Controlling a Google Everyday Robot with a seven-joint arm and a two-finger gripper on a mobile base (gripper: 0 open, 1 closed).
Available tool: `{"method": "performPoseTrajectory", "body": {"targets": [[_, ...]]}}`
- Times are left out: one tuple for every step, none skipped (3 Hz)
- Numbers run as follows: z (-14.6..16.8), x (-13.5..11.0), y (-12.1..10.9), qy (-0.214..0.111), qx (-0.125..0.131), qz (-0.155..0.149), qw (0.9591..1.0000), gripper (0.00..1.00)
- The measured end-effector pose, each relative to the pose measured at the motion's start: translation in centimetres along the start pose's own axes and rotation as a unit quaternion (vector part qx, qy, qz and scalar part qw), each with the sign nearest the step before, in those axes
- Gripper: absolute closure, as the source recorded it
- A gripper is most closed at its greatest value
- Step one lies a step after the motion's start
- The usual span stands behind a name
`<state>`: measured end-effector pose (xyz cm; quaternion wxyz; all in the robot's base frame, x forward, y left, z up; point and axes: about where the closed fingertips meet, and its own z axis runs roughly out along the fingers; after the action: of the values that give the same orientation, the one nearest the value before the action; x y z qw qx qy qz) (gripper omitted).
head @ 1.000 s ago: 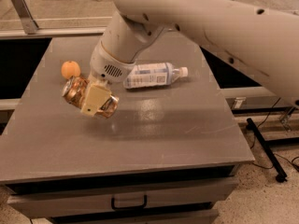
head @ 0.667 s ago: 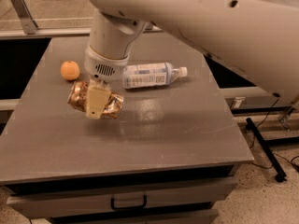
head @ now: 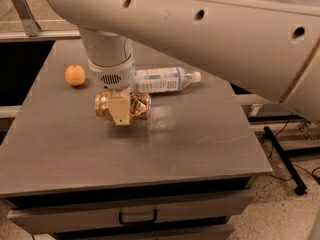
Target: Knock orange can over
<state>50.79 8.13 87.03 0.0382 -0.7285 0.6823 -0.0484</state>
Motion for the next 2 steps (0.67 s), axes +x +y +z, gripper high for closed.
{"method": "performPoseTrajectory", "body": {"targets": [[0.41,1.65,-0.71,0.063,0.016,-0.003,0.9978,1.0],[0.84,2.38,-1.06,0.09,0.018,-0.004,0.9958,1.0]]}}
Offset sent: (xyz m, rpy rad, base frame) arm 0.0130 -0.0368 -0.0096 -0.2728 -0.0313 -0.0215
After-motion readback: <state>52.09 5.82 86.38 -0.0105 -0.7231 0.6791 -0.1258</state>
